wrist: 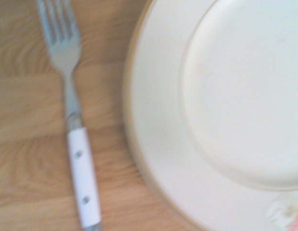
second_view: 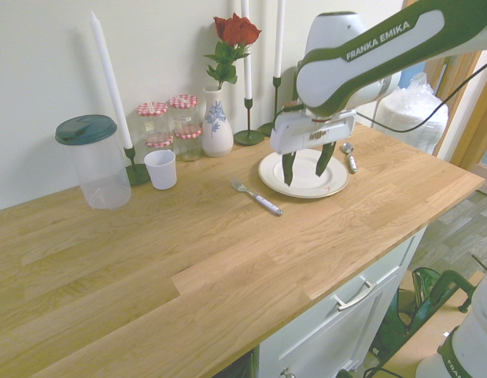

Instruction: Put the spoon into the plate

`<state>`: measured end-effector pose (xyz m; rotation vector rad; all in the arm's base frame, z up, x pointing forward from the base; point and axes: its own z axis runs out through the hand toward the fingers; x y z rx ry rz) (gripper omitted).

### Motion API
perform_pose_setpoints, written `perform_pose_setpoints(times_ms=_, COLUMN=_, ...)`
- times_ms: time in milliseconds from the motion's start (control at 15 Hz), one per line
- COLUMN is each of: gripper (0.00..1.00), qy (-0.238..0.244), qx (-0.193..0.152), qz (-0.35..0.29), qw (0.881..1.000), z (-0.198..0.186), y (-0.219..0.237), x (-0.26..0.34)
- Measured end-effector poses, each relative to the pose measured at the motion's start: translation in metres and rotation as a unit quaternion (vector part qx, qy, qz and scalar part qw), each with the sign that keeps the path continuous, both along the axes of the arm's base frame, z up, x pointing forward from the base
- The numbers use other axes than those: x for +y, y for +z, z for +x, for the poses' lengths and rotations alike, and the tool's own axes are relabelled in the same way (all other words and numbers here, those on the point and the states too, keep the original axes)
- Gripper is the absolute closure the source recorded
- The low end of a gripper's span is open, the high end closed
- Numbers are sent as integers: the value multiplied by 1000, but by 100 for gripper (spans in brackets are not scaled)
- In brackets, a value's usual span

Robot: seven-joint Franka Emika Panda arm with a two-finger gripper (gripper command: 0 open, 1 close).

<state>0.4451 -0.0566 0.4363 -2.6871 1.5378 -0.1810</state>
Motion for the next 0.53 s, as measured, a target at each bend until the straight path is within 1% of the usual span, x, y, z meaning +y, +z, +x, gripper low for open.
perform_pose_setpoints(times_ms=200, gripper=0, qy=-86, qx=-9, qz=-1, qw=996, z=-2, y=11, x=-82)
perform_pose_setpoints(times_ms=400, gripper=0, qy=-164, qx=2, qz=-2, qw=986, z=1, y=-1, x=-158)
perform_pose_setpoints(times_ms=533, gripper=0, qy=-196, qx=13, qz=-1, qw=981, z=5, y=-15, x=-194)
